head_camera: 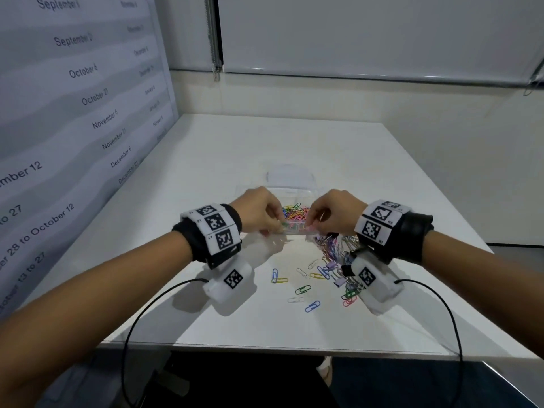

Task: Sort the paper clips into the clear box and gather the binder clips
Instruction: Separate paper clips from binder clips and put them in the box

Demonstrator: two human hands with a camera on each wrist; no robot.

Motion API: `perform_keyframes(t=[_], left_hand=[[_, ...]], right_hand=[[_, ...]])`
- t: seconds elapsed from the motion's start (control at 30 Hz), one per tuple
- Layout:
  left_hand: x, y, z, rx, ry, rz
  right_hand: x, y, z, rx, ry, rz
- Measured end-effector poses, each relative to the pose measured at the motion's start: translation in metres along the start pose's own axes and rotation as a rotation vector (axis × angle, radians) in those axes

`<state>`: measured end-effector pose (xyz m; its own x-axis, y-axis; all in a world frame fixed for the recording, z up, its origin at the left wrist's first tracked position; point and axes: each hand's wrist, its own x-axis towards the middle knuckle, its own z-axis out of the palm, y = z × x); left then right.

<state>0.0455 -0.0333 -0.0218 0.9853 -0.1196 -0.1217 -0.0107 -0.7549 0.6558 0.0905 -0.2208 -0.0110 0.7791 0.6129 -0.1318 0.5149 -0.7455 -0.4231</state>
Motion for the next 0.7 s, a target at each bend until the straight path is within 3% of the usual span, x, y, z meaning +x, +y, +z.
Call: perform_keyframes(t=[0.17, 0.37, 0.53, 0.7], left_hand=[[0.017, 0.003, -0.016, -0.027, 0.173, -0.024], [0.019, -0.006, -0.014, 0.062, 0.177, -0.059], [-0.008, 0.002, -0.007, 0.121, 0.067, 0.045], [-0.040, 0.015, 0.011, 0.273, -0.255, 0.008]], right_hand=[[0.021, -0.006, -0.009, 0.059, 0.151, -0.013], [0.016, -0.009, 0.003, -0.046, 0.108, -0.094], [-0.013, -0.005, 0.019, -0.191, -0.091, -0.175], [-0.035, 0.003, 0.035, -0.326, -0.198, -0.254]])
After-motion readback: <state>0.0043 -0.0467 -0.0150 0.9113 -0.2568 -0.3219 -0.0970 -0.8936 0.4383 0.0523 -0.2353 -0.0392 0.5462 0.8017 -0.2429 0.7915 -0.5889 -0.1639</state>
